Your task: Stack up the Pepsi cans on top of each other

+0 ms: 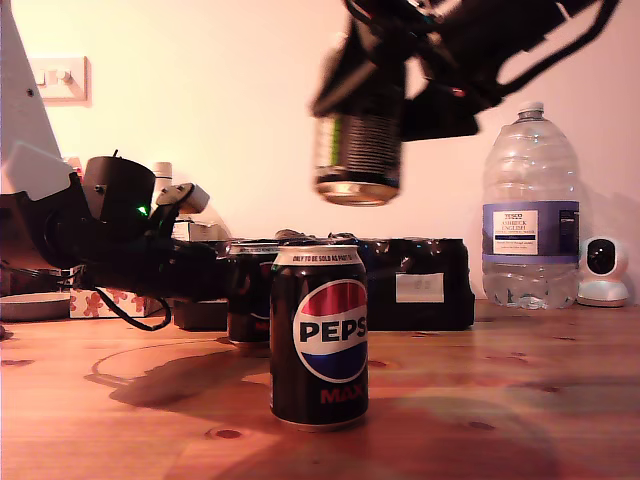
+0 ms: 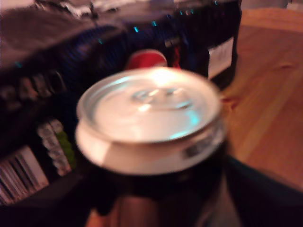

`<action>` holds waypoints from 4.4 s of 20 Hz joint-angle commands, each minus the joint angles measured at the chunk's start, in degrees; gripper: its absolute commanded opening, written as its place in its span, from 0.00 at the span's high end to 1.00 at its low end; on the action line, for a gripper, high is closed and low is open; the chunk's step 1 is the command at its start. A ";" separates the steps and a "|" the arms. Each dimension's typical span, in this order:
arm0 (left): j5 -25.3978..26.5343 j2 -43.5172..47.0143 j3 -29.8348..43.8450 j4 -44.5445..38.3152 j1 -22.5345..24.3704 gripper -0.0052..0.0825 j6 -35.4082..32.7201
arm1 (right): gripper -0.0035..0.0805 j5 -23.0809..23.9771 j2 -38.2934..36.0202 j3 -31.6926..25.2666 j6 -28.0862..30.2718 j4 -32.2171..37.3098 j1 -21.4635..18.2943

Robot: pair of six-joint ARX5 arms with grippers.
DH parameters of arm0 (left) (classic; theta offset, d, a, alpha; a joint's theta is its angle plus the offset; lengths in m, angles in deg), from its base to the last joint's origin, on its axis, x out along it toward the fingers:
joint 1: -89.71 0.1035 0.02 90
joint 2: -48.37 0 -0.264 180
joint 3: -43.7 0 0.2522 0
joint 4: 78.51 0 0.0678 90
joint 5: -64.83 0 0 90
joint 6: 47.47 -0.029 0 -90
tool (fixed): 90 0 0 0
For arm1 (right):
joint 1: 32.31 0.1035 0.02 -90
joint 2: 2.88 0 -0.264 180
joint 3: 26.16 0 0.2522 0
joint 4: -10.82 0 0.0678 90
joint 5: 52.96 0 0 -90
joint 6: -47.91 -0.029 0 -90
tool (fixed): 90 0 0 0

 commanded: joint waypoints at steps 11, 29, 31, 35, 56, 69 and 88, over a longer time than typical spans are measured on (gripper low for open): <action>-1.18 -1.86 0.17 -0.02 -0.55 0.54 -0.28 | 0.73 -0.24 -1.68 2.29 4.00 -1.09 3.15; -1.44 -1.86 0.15 -0.02 -0.42 0.54 0.61 | 0.80 3.34 2.38 0.20 8.63 7.28 6.10; -1.44 -1.86 0.15 0.00 -0.42 0.54 0.59 | 0.80 3.32 2.38 -1.20 8.22 9.01 6.14; -1.49 -1.84 0.15 -0.02 -0.09 0.54 0.59 | 0.80 4.48 2.36 -4.28 6.86 14.53 6.80; -9.49 6.12 0.17 5.62 2.01 0.60 3.96 | 0.81 7.34 2.38 -12.44 2.34 23.15 7.17; -6.25 13.53 0.17 15.45 0.52 0.60 -1.40 | 0.81 8.83 2.38 -12.96 4.33 17.49 7.15; -4.37 18.21 0.17 19.10 -1.77 0.60 -3.96 | 0.81 10.34 2.36 -8.87 7.23 10.05 7.28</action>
